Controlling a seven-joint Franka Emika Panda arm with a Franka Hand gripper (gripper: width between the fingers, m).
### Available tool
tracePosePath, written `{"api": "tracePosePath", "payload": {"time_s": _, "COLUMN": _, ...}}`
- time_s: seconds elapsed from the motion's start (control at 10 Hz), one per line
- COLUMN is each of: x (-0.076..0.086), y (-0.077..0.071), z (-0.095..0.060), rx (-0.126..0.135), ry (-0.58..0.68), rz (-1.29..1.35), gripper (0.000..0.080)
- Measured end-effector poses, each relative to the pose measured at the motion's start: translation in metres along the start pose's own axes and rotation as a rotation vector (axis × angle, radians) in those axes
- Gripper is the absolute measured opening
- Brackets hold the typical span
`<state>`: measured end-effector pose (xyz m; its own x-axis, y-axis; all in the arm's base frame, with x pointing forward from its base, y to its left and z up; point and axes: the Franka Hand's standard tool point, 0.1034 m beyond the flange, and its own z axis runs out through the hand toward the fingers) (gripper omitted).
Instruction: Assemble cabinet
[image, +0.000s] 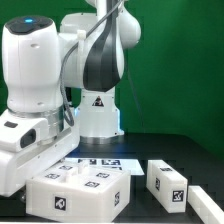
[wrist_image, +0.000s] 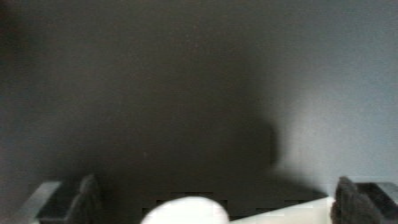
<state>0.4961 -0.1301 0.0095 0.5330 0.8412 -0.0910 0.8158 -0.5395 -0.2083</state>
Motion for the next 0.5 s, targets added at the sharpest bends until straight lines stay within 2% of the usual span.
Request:
{"api": "tracePosePath", "payload": {"time_s": 0.1, "x": -0.0001, "y": 0.0009, "z": 0.0001, "rx": -0.009, "ry": 0.003, "rz": 0.000, "gripper": 0.0649}}
{"api": "tracePosePath", "payload": {"time_s": 0.3, "x": -0.0008, "y": 0.0013, "z": -0.0006, "rx": -0.009, "ry": 0.002, "rz": -0.002, "gripper": 0.0649}}
{"api": "tracePosePath", "payload": {"time_s": 0.4, "x": 0.0001, "y": 0.0016, "z": -0.0021, "rx": -0.011, "ry": 0.003, "rz": -0.003, "gripper": 0.0521}}
{"api": "tracePosePath", "payload": {"time_s": 0.5, "x": -0.0001, "y": 0.0023, "z": -0.0045, "rx": -0.014, "ry": 0.004, "rz": -0.003, "gripper": 0.0521}}
